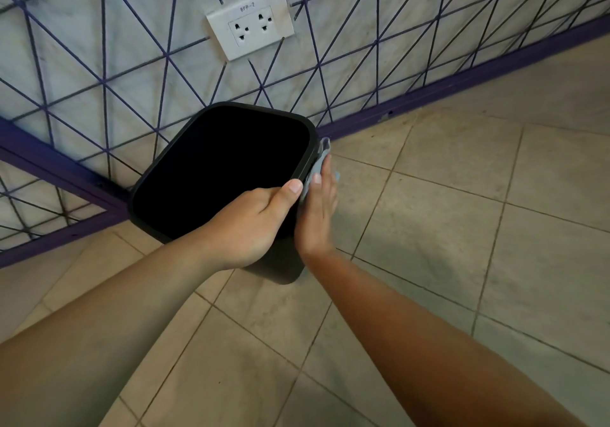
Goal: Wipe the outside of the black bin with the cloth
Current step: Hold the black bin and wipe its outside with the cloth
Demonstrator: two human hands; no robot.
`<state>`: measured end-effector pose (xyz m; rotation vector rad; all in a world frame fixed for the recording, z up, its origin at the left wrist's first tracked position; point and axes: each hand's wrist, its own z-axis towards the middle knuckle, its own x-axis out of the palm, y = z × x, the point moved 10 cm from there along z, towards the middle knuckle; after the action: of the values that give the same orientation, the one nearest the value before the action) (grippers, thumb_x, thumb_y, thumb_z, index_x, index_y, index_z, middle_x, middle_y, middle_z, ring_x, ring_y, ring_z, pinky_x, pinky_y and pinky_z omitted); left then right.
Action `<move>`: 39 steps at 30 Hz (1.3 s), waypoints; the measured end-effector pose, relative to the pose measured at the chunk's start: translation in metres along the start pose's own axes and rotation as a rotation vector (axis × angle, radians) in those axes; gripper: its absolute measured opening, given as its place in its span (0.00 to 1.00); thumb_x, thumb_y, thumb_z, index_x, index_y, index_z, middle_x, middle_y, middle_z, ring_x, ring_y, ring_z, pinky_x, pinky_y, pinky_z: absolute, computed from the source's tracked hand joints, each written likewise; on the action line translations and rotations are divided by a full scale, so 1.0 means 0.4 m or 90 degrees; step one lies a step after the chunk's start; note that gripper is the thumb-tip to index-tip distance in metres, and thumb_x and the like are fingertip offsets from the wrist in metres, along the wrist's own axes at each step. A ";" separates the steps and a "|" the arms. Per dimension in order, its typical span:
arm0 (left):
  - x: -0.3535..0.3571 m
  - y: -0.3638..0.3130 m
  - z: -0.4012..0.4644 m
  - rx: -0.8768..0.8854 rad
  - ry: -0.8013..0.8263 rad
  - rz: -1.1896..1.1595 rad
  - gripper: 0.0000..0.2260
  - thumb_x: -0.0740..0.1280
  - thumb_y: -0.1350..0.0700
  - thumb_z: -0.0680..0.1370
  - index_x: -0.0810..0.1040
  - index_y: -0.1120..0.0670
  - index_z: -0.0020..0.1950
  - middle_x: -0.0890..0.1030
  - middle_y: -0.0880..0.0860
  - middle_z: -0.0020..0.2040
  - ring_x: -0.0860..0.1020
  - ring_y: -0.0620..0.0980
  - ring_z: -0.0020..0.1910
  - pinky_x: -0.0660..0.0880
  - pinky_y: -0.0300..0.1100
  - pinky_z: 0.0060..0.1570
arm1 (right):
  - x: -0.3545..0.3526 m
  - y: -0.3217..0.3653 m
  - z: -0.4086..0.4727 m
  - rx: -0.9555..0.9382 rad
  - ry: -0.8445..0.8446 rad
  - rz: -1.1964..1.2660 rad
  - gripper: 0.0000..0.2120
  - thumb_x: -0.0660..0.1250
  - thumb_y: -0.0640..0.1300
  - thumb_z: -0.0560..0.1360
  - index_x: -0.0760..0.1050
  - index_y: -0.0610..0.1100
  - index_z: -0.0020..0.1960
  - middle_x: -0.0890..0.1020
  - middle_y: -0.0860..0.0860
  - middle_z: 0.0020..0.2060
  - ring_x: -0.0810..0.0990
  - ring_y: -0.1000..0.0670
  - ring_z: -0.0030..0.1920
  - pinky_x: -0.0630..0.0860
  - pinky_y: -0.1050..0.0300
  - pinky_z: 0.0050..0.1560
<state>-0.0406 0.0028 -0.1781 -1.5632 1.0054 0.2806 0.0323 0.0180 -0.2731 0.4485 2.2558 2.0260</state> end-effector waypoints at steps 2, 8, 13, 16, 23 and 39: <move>0.004 -0.002 0.001 0.004 0.016 -0.010 0.20 0.51 0.44 0.85 0.67 0.43 0.76 0.73 0.38 0.70 0.67 0.31 0.70 0.62 0.35 0.72 | 0.009 0.025 -0.006 -0.009 -0.012 0.020 0.34 0.43 0.60 0.86 0.49 0.53 0.90 0.51 0.56 0.90 0.41 0.65 0.83 0.38 0.63 0.82; 0.002 0.001 0.001 0.013 0.021 0.003 0.19 0.51 0.43 0.85 0.68 0.43 0.76 0.74 0.40 0.70 0.68 0.32 0.69 0.64 0.38 0.73 | -0.003 0.007 -0.032 -0.046 -0.012 0.017 0.33 0.44 0.59 0.84 0.50 0.55 0.88 0.52 0.57 0.90 0.43 0.65 0.83 0.40 0.67 0.81; 0.008 -0.013 0.003 0.026 0.042 -0.019 0.20 0.51 0.46 0.86 0.64 0.44 0.78 0.71 0.40 0.74 0.65 0.34 0.73 0.61 0.41 0.76 | 0.009 0.047 -0.034 -0.079 -0.034 0.024 0.35 0.44 0.64 0.84 0.52 0.55 0.89 0.55 0.57 0.89 0.45 0.64 0.87 0.43 0.68 0.83; 0.006 -0.008 0.003 0.012 0.036 -0.009 0.20 0.51 0.45 0.85 0.66 0.45 0.77 0.74 0.42 0.71 0.68 0.35 0.71 0.63 0.41 0.74 | 0.008 0.033 -0.057 -0.103 -0.027 0.001 0.34 0.42 0.65 0.83 0.47 0.58 0.87 0.52 0.59 0.89 0.44 0.69 0.86 0.40 0.78 0.78; 0.005 -0.002 0.009 0.007 0.045 -0.014 0.20 0.51 0.44 0.85 0.68 0.43 0.76 0.75 0.42 0.70 0.69 0.34 0.70 0.63 0.37 0.72 | -0.001 0.042 -0.033 -0.075 -0.041 0.042 0.35 0.46 0.64 0.84 0.55 0.54 0.89 0.58 0.56 0.88 0.52 0.66 0.85 0.48 0.71 0.80; 0.005 0.001 0.011 -0.005 0.043 -0.004 0.21 0.51 0.42 0.85 0.70 0.44 0.75 0.77 0.43 0.68 0.71 0.36 0.68 0.65 0.44 0.74 | -0.014 0.013 -0.007 -0.012 -0.076 0.052 0.30 0.45 0.57 0.89 0.54 0.52 0.89 0.57 0.59 0.86 0.48 0.66 0.86 0.42 0.62 0.87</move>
<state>-0.0381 0.0061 -0.1808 -1.5917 1.0527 0.2301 0.0377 0.0144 -0.2685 0.6523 2.1806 1.9978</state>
